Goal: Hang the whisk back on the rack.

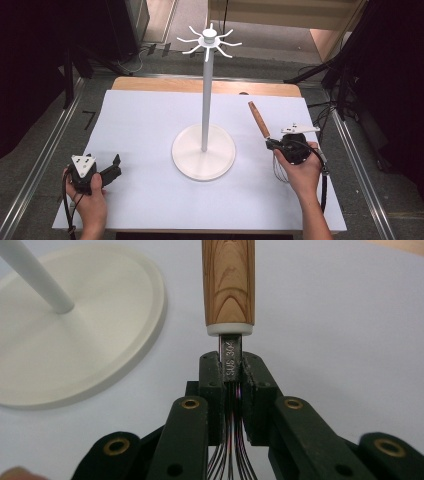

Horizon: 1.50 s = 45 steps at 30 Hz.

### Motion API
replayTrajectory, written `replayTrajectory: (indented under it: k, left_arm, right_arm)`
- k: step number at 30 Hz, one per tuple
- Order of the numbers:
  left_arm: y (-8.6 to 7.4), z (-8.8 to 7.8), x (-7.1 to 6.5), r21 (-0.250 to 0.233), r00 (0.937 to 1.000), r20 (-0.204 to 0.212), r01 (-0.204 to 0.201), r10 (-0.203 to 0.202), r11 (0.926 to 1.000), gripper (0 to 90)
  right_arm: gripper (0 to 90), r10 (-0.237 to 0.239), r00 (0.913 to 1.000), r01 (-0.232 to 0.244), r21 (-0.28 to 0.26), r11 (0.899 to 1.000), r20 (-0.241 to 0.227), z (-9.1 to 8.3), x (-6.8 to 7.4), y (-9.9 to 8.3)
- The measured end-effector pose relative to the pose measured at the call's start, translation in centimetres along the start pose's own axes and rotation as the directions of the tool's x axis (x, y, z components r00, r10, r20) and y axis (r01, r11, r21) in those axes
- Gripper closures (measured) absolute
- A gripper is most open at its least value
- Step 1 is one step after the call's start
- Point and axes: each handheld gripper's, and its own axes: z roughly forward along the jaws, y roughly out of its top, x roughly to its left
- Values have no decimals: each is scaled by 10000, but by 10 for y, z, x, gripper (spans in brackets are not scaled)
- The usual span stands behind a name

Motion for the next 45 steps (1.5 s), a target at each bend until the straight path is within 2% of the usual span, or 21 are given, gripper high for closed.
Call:
replayTrajectory:
  k: [3,4,5,6,12,19,20,23,25,26,31,32,33,34,35,36,37,39,42,43,45]
  left_arm:
    - [0,0,0,2,10000,-1,0,0,10000,136]
    - [0,0,0,6,10000,2,2,-2,10000,136]
    - [0,0,0,6,10000,2,2,-2,10000,136]
    - [0,0,0,6,10000,3,1,-1,10000,136]
    - [0,0,0,-6,10000,1,2,-2,10000,136]
    - [0,0,0,-9,10000,-6,-7,7,10000,136]
    - [0,0,0,-6,10000,-7,-1,1,10000,136]
    - [0,0,0,-6,10000,-7,-4,4,10000,136]
    - [0,0,0,-3,10000,-4,-5,5,10000,136]
    - [0,0,0,-3,10000,-4,-5,5,10000,136]
    - [0,0,0,-4,10000,-4,-6,6,10000,136]
    - [0,0,0,-7,10000,-3,-4,4,10000,136]
    - [0,0,0,-7,10000,-3,-4,4,10000,136]
    - [0,0,0,-5,10000,-5,-5,5,10000,136]
    - [0,0,0,2,10000,-13,-6,6,10000,136]
    - [0,0,0,-6,10000,-3,-7,7,10000,136]
    - [0,0,0,-6,10000,-3,-7,7,10000,136]
    - [0,0,0,0,10000,-16,-7,7,10000,136]
    - [0,0,0,-7,10000,-10,-7,7,10000,136]
    - [0,0,0,-2,10000,-11,-8,8,10000,136]
    - [0,0,0,-3,10000,-9,-10,10,10000,136]
  right_arm:
    - [829,53,9999,-60,-431,9991,-145,-4,2,1]
    - [830,67,9997,-83,-740,9972,-220,-8,4,3]
    - [830,67,9997,-83,-740,9972,-220,-8,4,3]
    - [829,121,9992,-161,-1062,9942,-381,-11,6,5]
    - [829,12,9971,-148,-1799,9836,-757,-19,12,8]
    - [829,-372,9972,188,-2617,9650,-653,-29,25,12]
    - [829,-437,9970,237,-2862,9579,-638,-31,27,13]
    - [829,-391,9965,144,-3071,9516,-743,-34,29,14]
    - [829,-454,9942,89,-3456,9384,-975,-37,32,16]
    - [829,-454,9942,89,-3456,9384,-975,-37,32,16]
    - [829,-540,9914,26,-3958,9184,-1188,-43,38,19]
    - [829,-633,9912,101,-4106,9117,-1161,-45,41,19]
    - [829,-633,9912,101,-4106,9117,-1161,-45,41,19]
    - [829,-700,9912,161,-4241,9055,-1120,-48,45,20]
    - [829,-700,9912,161,-4241,9055,-1120,-48,45,20]
    - [829,-767,9920,251,-4381,8986,-1003,-50,49,21]
    - [829,-767,9920,251,-4381,8986,-1003,-50,49,21]
    - [829,-819,9928,336,-4515,8916,-877,-53,53,22]
    - [829,-861,9929,363,-4780,8776,-826,-57,58,24]
    - [829,-908,9921,358,-4993,8657,-863,-59,61,25]
    - [829,-907,9918,333,-5044,8628,-897,-60,63,25]
